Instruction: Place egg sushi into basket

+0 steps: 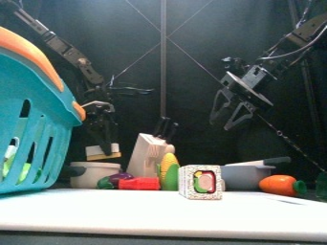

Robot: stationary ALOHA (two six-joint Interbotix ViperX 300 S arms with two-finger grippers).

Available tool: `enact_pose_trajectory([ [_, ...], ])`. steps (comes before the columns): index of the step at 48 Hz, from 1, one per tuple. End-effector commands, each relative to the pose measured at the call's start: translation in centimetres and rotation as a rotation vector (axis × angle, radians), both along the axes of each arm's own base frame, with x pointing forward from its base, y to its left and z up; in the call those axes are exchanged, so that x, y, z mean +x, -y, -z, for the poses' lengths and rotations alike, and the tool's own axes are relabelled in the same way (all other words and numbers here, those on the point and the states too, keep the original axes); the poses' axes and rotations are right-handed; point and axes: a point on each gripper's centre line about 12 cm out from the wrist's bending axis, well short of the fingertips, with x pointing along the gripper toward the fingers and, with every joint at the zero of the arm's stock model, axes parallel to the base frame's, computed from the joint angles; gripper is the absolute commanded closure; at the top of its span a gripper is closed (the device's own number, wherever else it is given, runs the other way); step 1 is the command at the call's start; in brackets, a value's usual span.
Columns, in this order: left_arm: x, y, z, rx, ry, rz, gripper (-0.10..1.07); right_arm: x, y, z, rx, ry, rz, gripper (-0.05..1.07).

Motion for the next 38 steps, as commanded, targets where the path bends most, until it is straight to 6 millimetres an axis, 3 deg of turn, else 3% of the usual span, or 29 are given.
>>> enact_pose_trajectory([
  [1,0.5,0.0,-2.5,0.021,0.073,-0.004,0.33,0.0,0.0,-0.8,-0.005,0.025,-0.001,0.09],
  [14,-0.1,2.4,-7.8,-0.087,0.27,-0.101,0.33,0.3,-0.5,-1.3,-0.005,0.042,-0.017,0.09],
  [19,-1.3,3.9,-8.5,-0.175,0.284,-0.137,0.34,0.4,-0.4,-1.4,-0.004,0.045,-0.015,0.09],
  [27,-2.8,7.6,-8.2,-0.241,0.241,-0.07,0.34,0.4,-0.4,-1.6,0.001,0.052,-0.011,0.09],
  [31,-3.3,10.2,-9.1,-0.255,0.258,0.012,0.34,0.4,-0.5,-1.5,0.005,0.051,-0.01,0.09],
  [38,-4.3,13.1,-11.0,-0.279,0.316,0.091,0.34,0.3,-0.5,-1.2,0.005,0.042,-0.009,0.09],
])
